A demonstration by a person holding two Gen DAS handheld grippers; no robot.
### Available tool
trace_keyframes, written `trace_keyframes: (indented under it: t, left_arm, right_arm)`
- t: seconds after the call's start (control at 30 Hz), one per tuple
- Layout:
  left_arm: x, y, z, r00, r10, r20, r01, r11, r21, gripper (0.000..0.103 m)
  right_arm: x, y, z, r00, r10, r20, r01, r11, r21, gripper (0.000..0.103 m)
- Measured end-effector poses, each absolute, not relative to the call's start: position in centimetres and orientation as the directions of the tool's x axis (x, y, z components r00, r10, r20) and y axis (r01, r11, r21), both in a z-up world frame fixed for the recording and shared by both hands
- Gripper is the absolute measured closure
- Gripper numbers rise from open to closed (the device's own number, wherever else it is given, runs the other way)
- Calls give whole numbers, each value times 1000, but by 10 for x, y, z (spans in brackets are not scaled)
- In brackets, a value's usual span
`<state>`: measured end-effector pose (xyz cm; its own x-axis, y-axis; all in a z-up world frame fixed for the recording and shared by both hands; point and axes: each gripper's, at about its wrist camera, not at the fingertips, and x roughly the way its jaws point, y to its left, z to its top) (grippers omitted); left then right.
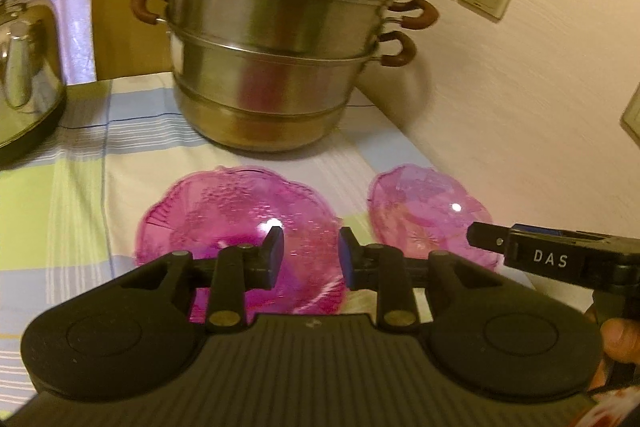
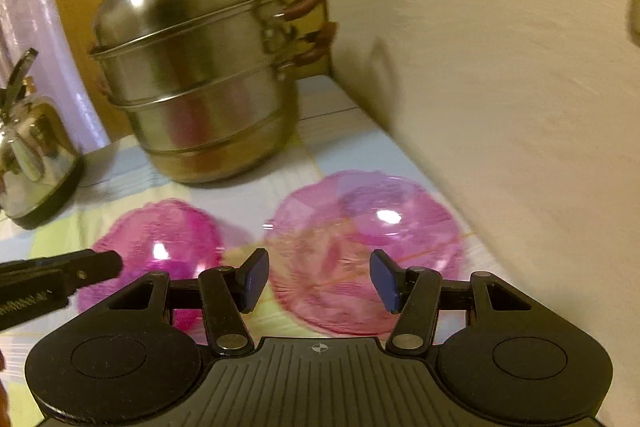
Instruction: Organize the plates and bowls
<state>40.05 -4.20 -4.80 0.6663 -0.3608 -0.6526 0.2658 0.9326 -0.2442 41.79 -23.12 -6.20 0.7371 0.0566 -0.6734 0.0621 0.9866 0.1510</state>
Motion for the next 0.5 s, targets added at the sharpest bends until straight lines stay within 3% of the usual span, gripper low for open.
trace_keyframes:
  t: [0.5]
  left_arm:
    - [406,-85,-57,618,-388,-684,331,917,-222,77]
  right_arm:
    - [414,-293,-69,740,5,-672,171,966,195,47]
